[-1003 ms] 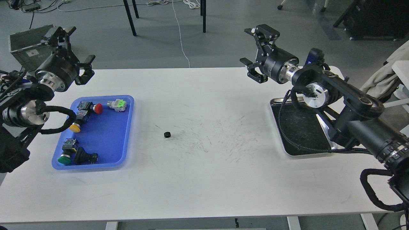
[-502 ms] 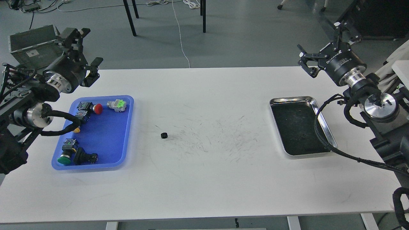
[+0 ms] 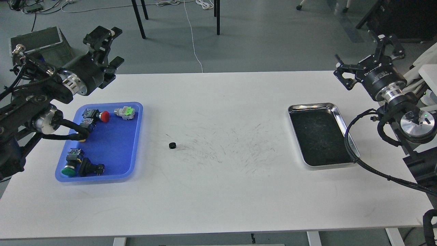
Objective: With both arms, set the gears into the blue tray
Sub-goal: 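Reach the left gripper toward the black part on the table, then grasp the black part with the left gripper and lift it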
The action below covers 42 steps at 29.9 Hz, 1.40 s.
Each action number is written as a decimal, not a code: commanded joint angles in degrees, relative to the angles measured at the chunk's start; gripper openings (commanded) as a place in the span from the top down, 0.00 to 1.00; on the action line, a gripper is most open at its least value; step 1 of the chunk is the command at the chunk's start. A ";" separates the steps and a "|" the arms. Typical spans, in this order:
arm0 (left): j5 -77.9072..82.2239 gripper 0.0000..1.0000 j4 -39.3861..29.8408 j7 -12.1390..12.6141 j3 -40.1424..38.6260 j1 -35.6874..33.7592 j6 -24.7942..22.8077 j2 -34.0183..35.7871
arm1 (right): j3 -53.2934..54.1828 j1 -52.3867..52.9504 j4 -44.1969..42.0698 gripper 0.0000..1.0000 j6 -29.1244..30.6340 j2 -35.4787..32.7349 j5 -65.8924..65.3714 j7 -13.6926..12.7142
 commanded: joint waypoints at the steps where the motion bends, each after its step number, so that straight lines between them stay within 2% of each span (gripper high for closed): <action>1: 12.40 0.01 -7.74 0.52 1.99 0.26 -0.23 3.33 | 0.16 -0.43 -0.25 0.01 0.13 -0.55 -0.08 0.02; 7: 37.10 0.01 -14.08 0.16 7.35 0.71 -0.15 5.28 | -0.37 -1.66 -0.17 0.01 0.21 -1.70 -0.08 0.02; 11: 49.67 0.01 -14.27 0.34 11.47 0.62 -0.06 3.87 | -0.54 -2.19 -0.17 0.01 0.21 -2.05 -0.17 0.02; 16: 69.88 0.02 -13.47 0.34 16.49 1.06 0.29 -1.31 | -0.72 -2.45 -0.25 0.01 0.21 -2.40 -0.26 0.02; 20: 79.75 0.03 -9.01 0.17 20.62 2.11 3.71 -4.39 | -0.72 -2.63 -0.34 0.01 0.13 -2.40 -0.35 0.02; 30: 81.17 0.09 1.11 -0.54 25.37 2.20 7.94 -10.19 | -0.72 -3.42 -0.34 0.01 0.13 -2.40 -0.43 0.11; 35: 80.99 0.18 3.92 -1.15 25.37 2.99 8.47 -10.72 | -0.72 -3.60 -0.34 0.01 0.13 -2.40 -0.52 0.11; 42: 81.17 0.44 5.07 -1.15 25.37 3.78 8.47 -10.72 | -0.72 -3.69 -0.25 0.01 0.13 -2.40 -0.52 0.20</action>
